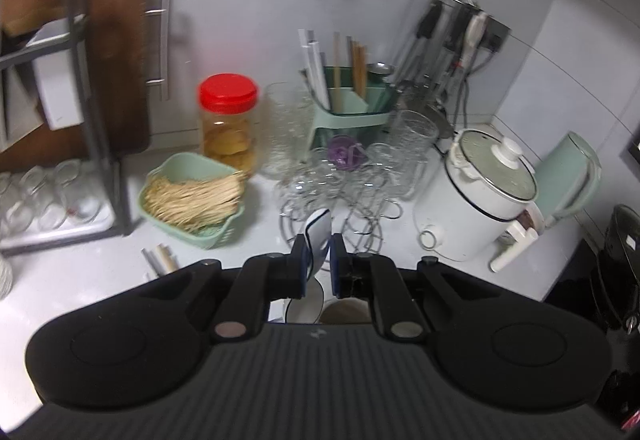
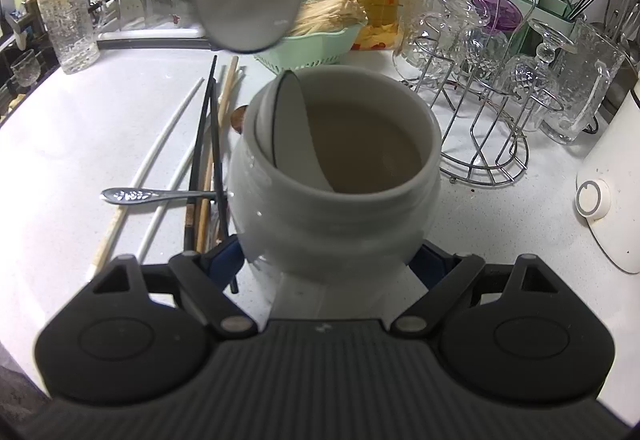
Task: Organize utensils
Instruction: 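Lift the white spoon with left gripper and carry it over the jar, then lower the spoon into the white jar and open left gripper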
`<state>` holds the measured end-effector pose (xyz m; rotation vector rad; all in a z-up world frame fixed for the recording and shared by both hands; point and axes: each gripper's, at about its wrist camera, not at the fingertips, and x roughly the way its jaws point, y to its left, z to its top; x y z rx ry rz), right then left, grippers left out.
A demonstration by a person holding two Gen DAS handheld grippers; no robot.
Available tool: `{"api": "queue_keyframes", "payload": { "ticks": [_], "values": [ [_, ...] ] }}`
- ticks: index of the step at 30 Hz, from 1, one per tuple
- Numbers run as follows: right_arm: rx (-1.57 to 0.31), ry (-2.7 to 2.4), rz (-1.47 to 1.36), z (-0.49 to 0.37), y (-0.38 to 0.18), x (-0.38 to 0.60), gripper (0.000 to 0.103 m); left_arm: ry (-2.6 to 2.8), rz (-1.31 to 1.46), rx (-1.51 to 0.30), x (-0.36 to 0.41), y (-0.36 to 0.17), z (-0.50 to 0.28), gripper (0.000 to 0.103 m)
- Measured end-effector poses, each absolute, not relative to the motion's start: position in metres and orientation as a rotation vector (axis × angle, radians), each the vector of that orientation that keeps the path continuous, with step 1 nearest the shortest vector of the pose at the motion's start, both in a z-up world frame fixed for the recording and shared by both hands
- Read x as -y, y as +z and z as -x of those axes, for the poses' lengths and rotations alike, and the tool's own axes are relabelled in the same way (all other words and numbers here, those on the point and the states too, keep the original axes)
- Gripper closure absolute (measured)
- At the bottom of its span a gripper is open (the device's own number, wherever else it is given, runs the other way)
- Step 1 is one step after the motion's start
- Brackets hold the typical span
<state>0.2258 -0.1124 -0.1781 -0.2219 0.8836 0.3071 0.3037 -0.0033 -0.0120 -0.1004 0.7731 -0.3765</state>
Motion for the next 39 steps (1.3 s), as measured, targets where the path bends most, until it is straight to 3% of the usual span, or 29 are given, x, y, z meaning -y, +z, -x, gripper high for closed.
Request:
{"api": "queue_keyframes", "payload": {
  "ticks": [28, 32, 39],
  "values": [
    [-0.867, 0.325, 0.217, -0.228, -0.179, 0.114, 0.013, -0.736, -0.296, -0.843, 0.070, -0.064, -0.325, 0.090],
    [-0.865, 0.326, 0.216, -0.228, -0.180, 0.114, 0.013, -0.777, -0.321, -0.894, 0.074, -0.066, -0.329, 0.096],
    [-0.860, 0.331, 0.224, -0.227, -0.179, 0.115, 0.013, -0.794, -0.275, -1.079, 0.074, -0.078, -0.347, 0.096]
  ]
}}
